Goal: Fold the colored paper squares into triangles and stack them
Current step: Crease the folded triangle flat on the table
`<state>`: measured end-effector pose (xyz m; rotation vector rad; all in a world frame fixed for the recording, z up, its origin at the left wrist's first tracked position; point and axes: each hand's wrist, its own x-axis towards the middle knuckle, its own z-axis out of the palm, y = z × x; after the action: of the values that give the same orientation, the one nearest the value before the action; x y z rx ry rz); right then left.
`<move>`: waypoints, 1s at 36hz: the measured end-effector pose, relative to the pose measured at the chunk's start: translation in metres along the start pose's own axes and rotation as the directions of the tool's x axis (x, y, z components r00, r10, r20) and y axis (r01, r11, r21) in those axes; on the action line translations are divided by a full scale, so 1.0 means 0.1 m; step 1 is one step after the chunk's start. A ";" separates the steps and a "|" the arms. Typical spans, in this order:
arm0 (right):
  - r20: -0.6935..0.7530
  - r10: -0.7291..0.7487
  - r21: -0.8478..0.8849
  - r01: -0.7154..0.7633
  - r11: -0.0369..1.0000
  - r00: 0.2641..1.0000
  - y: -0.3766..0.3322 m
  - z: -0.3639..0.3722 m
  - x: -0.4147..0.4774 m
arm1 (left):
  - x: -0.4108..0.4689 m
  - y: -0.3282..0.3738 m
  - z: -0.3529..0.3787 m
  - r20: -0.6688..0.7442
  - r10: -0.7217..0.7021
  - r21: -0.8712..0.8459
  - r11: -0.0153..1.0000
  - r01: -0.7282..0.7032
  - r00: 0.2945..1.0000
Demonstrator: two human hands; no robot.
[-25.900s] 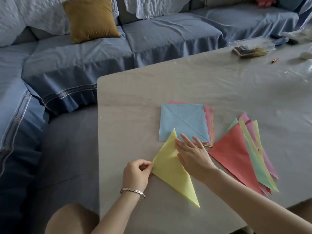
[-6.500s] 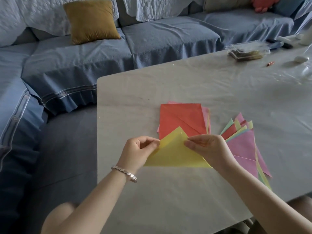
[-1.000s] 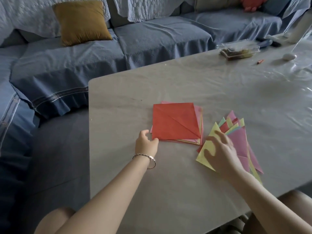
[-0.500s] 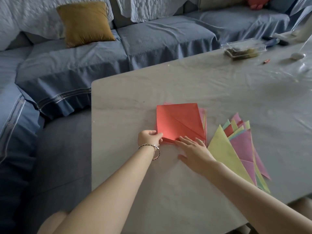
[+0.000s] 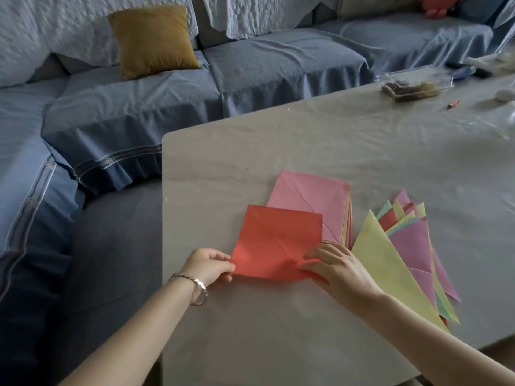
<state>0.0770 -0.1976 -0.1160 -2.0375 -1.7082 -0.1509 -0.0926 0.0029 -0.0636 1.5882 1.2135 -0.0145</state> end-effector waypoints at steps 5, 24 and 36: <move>0.167 -0.111 0.073 0.100 0.992 0.980 -0.11 0.03 -0.05 | 0.07 -0.01 -0.04 0.004 0.050 0.295 0.954 -0.049 0.999; -0.029 0.111 0.405 -0.089 0.910 0.993 -0.26 -0.31 0.09 | -0.09 0.29 0.36 -0.319 0.479 0.147 0.877 -0.457 0.818; 0.013 0.521 0.726 -0.366 0.582 0.854 -0.51 -0.63 0.40 | -0.49 0.22 0.22 -0.067 0.491 -0.013 0.870 -0.493 0.869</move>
<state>0.0510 -0.1828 -0.0308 -1.6824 -0.8478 0.4076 -0.0885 -0.0441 -0.0295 1.8423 0.8164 0.3841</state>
